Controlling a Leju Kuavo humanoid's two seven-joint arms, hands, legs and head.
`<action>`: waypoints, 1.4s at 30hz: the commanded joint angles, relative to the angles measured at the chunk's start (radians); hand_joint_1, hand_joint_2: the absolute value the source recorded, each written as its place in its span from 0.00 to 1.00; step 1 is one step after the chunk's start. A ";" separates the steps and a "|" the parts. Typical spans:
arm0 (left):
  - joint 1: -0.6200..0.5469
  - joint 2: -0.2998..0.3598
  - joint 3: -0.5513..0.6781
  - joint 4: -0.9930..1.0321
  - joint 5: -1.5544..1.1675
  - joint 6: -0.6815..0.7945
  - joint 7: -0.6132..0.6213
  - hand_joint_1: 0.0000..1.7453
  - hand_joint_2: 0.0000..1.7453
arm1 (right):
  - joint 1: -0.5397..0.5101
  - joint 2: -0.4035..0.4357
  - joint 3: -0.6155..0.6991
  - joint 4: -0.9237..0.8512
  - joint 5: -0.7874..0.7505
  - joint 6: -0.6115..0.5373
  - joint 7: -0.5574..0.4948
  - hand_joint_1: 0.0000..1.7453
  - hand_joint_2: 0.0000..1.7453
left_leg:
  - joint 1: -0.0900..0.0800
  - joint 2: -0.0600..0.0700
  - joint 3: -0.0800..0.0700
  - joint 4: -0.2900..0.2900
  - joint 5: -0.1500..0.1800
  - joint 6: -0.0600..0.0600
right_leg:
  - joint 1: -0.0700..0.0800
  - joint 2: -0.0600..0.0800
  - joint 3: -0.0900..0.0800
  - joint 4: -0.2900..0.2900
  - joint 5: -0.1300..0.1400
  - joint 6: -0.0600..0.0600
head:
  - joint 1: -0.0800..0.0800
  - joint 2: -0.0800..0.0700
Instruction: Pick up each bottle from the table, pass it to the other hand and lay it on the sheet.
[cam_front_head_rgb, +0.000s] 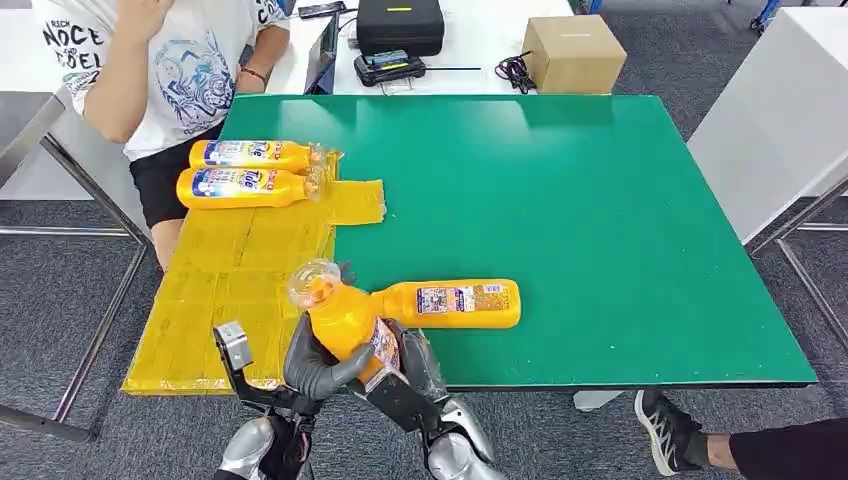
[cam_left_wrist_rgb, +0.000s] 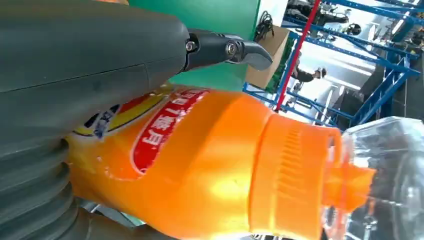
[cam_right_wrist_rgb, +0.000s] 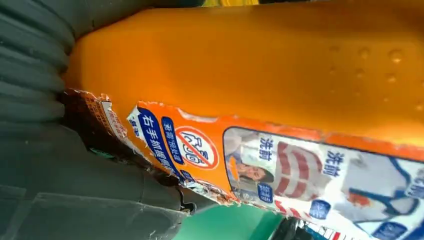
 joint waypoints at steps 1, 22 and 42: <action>-0.045 0.023 -0.030 0.064 -0.020 -0.011 0.003 0.00 1.00 | -0.046 0.024 0.052 0.126 0.008 0.009 0.002 1.00 1.00 | 0.002 0.002 0.004 0.000 -0.002 -0.002 | 0.002 0.001 0.004 -0.001 -0.001 -0.003 | 0.000 0.000; -0.030 0.037 -0.025 0.044 -0.146 -0.009 -0.019 1.00 1.00 | -0.035 0.013 0.000 0.046 -0.009 -0.017 0.007 1.00 1.00 | 0.002 0.002 0.003 0.000 -0.002 -0.002 | 0.002 0.001 0.003 0.000 -0.001 -0.002 | 0.000 0.000; -0.062 0.042 0.117 -0.077 -0.193 0.208 -0.079 1.00 1.00 | 0.115 -0.053 -0.037 -0.498 -0.124 -0.016 -0.007 0.00 0.00 | 0.002 0.000 0.003 0.000 -0.001 -0.002 | 0.002 -0.001 0.003 0.000 -0.001 -0.003 | 0.000 0.000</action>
